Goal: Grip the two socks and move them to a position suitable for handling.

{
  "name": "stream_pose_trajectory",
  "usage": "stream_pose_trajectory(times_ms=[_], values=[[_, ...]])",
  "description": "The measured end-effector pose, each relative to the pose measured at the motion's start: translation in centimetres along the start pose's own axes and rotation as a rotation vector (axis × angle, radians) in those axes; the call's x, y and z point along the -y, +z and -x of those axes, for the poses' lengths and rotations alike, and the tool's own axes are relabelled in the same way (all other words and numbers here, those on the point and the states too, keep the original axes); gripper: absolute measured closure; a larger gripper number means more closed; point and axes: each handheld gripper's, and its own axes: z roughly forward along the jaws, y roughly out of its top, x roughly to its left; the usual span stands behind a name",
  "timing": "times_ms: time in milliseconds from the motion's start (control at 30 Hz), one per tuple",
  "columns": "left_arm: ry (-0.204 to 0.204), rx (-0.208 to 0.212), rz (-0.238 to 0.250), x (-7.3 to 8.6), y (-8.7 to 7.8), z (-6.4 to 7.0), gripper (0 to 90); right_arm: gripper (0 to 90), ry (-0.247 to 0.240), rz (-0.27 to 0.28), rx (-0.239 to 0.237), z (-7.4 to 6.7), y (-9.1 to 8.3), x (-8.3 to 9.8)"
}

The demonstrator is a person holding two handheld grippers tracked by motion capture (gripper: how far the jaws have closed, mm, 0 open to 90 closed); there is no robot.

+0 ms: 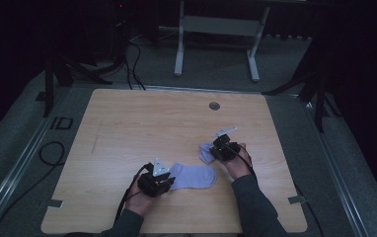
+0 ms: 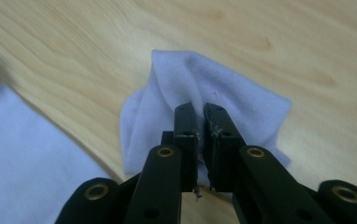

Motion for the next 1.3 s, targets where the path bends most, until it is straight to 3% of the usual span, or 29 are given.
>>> stream_pose_trajectory(times_ms=[133, 233, 400, 600, 633, 667, 767, 933, 1033, 1200, 1300], values=[[-0.001, 0.000, 0.000, 0.0, 0.0, 0.0, 70.3, 83.8, -0.016, 0.013, 0.001, 0.0, -0.6, -1.0], [-0.001, 0.001, 0.001, 0.0, -0.1, 0.0, 69.8, 83.8, -0.030, 0.040, -0.010, 0.3, -2.1, -1.7], [0.000, 0.001, 0.000, 0.0, 0.0, 0.0, 69.2, 83.8, -0.044, 0.052, -0.014, 0.7, -3.9, -1.6], [0.002, 0.003, -0.007, 0.0, 0.1, 0.1, 68.7, 83.5, -0.116, 0.034, -0.014, 1.2, -6.5, -0.5], [0.003, 0.000, -0.006, 0.0, 0.1, 0.1, 69.0, 83.3, -0.148, 0.028, -0.038, 1.2, -7.3, 0.3], [0.003, 0.000, -0.006, 0.0, 0.1, 0.1, 69.0, 83.3, -0.148, 0.028, -0.038, 1.2, -7.3, 0.3], [-0.002, -0.001, -0.005, 0.0, 0.1, 0.1, 69.0, 83.2, -0.158, 0.012, -0.098, 1.4, -8.2, 1.9], [0.001, 0.000, -0.007, 0.0, 0.1, 0.1, 68.9, 83.2, -0.171, -0.029, -0.102, 1.7, -8.2, 3.9], [-0.002, 0.001, -0.006, 0.0, 0.2, 0.1, 68.8, 82.8, -0.132, -0.059, -0.100, 2.4, -7.8, 5.5], [-0.008, 0.001, -0.005, 0.0, 0.2, 0.1, 68.6, 81.4, -0.112, -0.089, -0.096, 3.1, -7.4, 7.0], [-0.008, 0.003, -0.007, 0.0, 0.2, 0.0, 68.6, 78.2, -0.101, -0.121, -0.043, 3.9, -7.3, 7.7]])
